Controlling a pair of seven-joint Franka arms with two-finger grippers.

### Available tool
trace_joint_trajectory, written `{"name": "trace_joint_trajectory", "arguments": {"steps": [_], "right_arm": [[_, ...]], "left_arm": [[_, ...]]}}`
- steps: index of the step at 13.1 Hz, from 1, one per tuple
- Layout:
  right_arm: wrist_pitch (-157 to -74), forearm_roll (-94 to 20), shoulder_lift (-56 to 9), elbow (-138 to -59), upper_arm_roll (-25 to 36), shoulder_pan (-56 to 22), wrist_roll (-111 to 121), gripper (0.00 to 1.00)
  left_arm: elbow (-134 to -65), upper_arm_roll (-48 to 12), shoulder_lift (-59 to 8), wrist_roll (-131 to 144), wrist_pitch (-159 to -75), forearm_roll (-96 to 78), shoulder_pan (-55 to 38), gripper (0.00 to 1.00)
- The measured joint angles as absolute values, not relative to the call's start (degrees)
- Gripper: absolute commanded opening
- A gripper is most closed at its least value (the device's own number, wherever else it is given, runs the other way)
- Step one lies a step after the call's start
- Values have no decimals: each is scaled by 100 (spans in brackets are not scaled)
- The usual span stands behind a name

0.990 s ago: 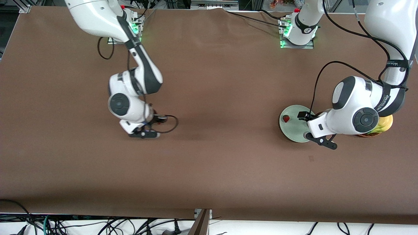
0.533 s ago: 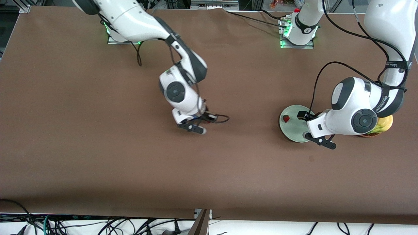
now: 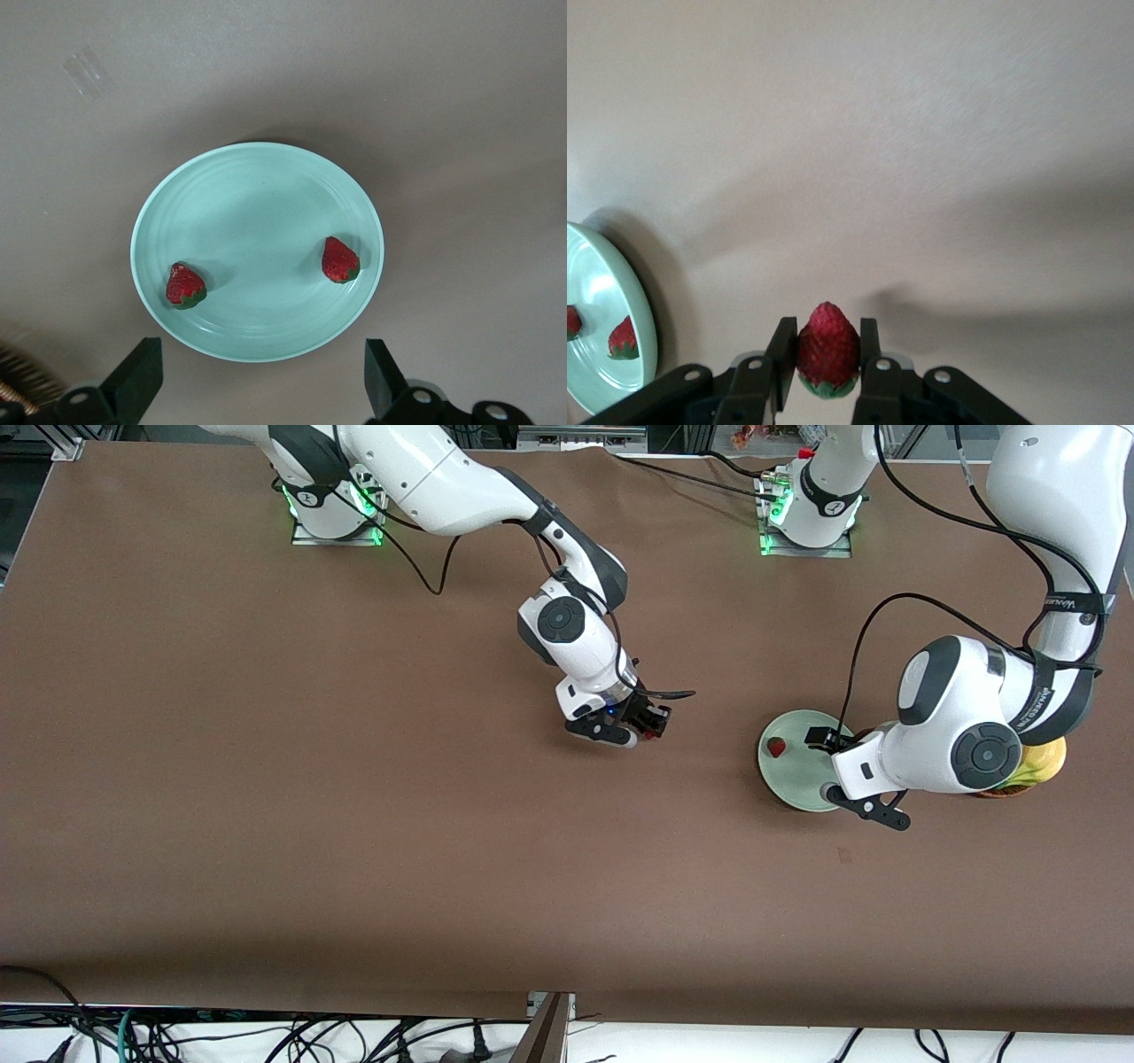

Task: Collect all strawberries into plate
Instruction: 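Carry the strawberry toward the plate and release it on the table, then grasp the strawberry with the left gripper while the right gripper withdraws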

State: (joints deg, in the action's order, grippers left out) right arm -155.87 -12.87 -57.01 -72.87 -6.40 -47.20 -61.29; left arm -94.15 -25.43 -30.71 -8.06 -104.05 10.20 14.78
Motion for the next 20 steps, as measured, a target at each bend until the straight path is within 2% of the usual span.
{"name": "trace_joint_trajectory", "arguments": {"steps": [1, 6, 10, 13, 15, 18, 20], "right_arm": [[-15664, -1287, -5786, -7231, -640, -4754, -6132, 98], [-15531, -1038, -5814, -7024, -400, -4790, -6113, 100], [-13727, -690, -5539, -6624, 172, -4584, -5422, 100], [-12218, -674, -5031, -6531, 242, -3921, -4039, 100], [-11392, -668, -4737, -6523, 255, -3435, -3215, 100], [-10605, -653, -4360, -6520, 279, -2795, -2322, 100], [-10063, -622, -4112, -6519, 527, -2564, -1762, 100]], "left_arm": [[-9415, -2543, -3072, -806, -10404, 1020, 1478, 100], [-9415, -2543, -3074, -806, -10388, 1020, 1477, 100], [-9428, -2568, -3078, -633, -10372, 1016, 1331, 100], [-9506, -2785, -3126, 3, -10542, 1013, 961, 100], [-9774, -2873, -3130, 372, -11229, 1013, 648, 100], [-10537, -2944, -3128, 463, -12732, 1013, 553, 100], [-11001, -2946, -3129, 495, -13671, 1013, 561, 100]]}}
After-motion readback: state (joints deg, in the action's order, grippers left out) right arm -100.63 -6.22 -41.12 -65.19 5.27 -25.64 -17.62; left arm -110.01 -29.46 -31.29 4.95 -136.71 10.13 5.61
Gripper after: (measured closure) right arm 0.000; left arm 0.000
